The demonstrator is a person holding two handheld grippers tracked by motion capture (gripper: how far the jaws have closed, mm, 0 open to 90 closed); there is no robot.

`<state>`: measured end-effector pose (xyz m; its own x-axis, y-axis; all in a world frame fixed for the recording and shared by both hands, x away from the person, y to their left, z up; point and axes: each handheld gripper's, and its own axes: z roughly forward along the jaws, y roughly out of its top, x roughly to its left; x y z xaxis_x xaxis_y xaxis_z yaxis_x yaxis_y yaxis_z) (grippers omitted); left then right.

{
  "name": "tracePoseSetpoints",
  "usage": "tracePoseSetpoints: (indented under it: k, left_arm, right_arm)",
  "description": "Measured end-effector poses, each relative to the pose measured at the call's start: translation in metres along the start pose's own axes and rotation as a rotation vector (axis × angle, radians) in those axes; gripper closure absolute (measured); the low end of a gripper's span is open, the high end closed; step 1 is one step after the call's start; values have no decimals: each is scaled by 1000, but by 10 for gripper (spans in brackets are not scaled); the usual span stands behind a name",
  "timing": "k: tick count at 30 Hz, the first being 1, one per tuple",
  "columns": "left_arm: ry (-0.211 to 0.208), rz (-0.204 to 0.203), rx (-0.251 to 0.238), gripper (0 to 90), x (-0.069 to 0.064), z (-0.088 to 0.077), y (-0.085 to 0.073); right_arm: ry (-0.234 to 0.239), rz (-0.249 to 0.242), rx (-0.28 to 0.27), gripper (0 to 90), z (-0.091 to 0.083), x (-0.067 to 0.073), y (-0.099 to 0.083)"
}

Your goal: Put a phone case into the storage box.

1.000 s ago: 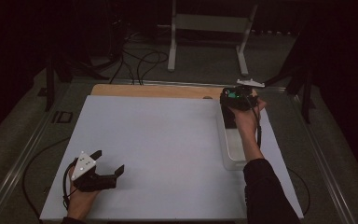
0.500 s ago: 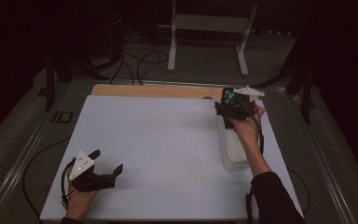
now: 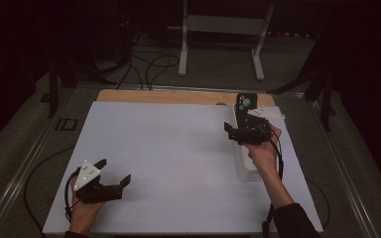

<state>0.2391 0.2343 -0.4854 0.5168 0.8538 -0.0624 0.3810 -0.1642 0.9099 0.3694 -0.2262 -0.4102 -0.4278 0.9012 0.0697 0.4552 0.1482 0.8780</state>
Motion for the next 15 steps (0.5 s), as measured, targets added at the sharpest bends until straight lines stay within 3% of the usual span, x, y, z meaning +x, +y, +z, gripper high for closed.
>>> tracePoseSetpoints:
  k: [3, 15]
  left_arm:
    - [-2, -1, -2, 1, 0, -1, 1]
    - [0, -2, -4, 1, 0, -4, 6]
  right_arm:
    - [20, 15, -19, 95, -10, 4, -8]
    - [41, -21, -67, 116, -41, 17, -41]
